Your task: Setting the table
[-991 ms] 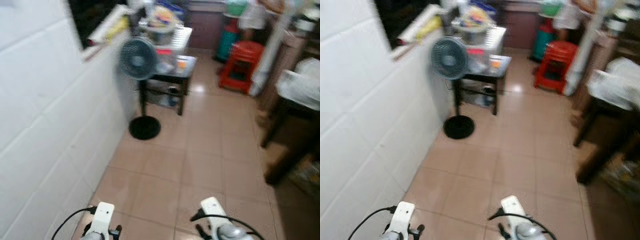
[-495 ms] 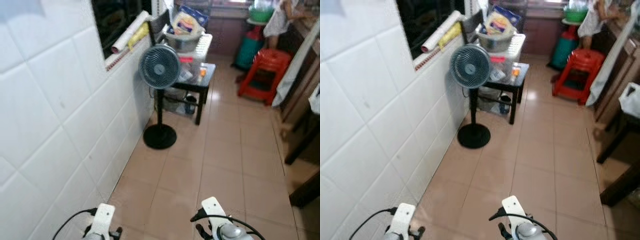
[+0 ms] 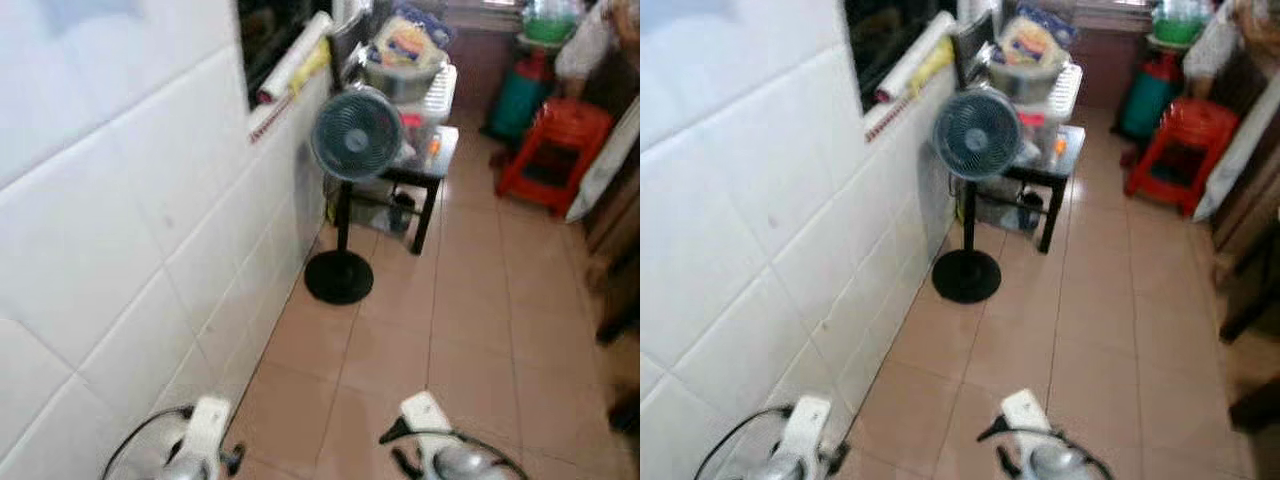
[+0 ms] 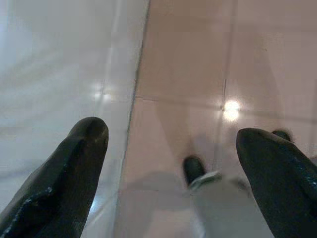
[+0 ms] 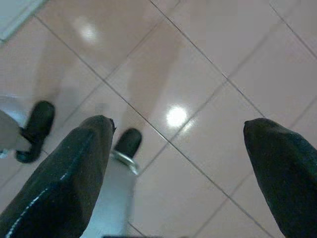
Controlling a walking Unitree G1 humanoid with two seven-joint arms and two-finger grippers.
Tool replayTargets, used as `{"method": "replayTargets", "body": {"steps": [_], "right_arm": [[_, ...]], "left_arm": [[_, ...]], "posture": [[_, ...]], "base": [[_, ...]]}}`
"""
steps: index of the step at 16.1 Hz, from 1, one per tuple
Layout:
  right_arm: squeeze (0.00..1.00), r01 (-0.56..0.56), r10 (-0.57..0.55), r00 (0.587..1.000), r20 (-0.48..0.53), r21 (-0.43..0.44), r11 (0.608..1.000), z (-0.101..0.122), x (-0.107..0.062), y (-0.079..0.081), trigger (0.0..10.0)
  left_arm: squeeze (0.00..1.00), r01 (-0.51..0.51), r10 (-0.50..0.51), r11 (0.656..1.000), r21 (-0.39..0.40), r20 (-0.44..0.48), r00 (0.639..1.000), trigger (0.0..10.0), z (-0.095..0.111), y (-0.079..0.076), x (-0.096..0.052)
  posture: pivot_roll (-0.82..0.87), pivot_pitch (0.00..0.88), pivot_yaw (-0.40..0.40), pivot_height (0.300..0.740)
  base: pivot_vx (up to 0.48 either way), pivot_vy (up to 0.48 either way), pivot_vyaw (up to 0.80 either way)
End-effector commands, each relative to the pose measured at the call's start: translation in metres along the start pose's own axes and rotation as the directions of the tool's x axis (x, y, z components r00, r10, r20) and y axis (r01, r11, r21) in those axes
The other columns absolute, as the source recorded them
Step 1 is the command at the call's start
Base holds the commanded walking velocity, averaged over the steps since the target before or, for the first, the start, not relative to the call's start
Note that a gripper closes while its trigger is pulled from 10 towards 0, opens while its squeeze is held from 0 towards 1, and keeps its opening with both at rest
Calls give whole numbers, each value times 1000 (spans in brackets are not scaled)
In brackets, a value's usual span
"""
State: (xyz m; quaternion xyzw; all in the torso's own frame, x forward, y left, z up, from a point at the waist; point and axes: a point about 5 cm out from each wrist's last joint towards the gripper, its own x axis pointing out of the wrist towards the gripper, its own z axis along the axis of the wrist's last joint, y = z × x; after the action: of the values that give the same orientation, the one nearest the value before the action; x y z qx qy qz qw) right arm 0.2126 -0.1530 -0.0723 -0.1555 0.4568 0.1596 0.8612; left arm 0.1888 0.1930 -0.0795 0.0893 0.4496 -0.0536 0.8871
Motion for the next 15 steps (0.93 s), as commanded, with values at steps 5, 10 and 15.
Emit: {"method": "replayTargets", "body": {"steps": [5, 10, 15], "right_arm": [[0, -2, 2, 1000, -7, -23, 1000, -2, 0, 3, 10000], [0, 0, 0, 1000, -11, -24, 1000, -4, 0, 4, 10000], [0, 2, -3, 1000, -15, -25, 1000, -5, 0, 3, 10000]], "left_arm": [[0, 5, -5, 1000, -6, 0, 1000, 10000, 1, 0, 0], [0, 0, 0, 1000, -10, -2, 1000, 10000, 0, 0, 0], [0, -11, 11, 1000, -24, -15, 1000, 10000, -1, 1, 0]], "posture": [[-28, 0, 5, 740], [-26, 0, 6, 740], [-22, 0, -1, 740]], "base": [[0, -468, 0], [0, -371, 0], [0, 0, 0]]}}
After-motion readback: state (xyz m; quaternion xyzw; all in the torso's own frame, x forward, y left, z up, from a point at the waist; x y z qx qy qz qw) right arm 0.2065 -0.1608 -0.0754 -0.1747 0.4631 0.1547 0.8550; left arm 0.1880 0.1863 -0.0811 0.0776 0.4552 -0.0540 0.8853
